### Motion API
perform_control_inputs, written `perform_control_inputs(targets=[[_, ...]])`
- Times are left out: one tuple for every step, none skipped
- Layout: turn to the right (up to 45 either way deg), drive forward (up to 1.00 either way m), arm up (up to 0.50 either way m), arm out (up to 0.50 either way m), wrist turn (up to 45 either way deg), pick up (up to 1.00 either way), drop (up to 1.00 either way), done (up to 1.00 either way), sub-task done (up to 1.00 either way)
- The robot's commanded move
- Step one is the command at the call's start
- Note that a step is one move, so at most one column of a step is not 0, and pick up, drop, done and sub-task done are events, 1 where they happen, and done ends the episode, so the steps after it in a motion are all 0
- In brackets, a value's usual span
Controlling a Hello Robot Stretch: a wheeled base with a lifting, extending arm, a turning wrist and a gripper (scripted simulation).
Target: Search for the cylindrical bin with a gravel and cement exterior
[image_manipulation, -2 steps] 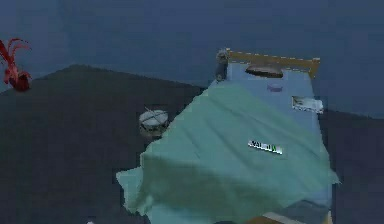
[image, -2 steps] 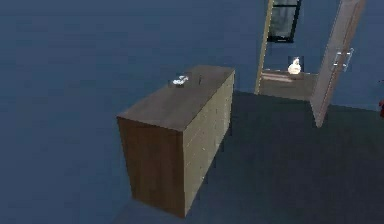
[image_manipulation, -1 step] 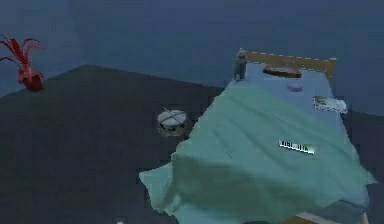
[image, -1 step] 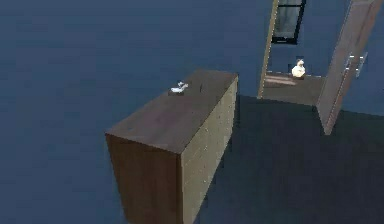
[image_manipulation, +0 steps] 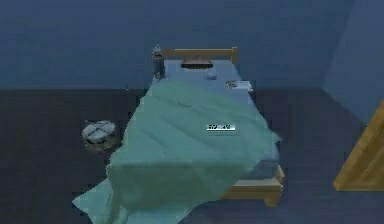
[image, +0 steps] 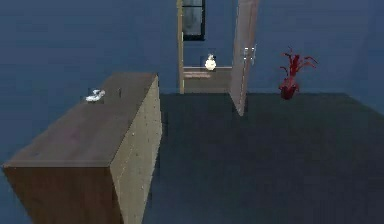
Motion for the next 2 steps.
perform_control_inputs(targets=[[0.0,1.00,0.00,0.00,0.0,0.00,0.00,0.00,0.00],[0.0,1.00,0.00,0.00,0.0,0.00,0.00,0.00,0.00]])
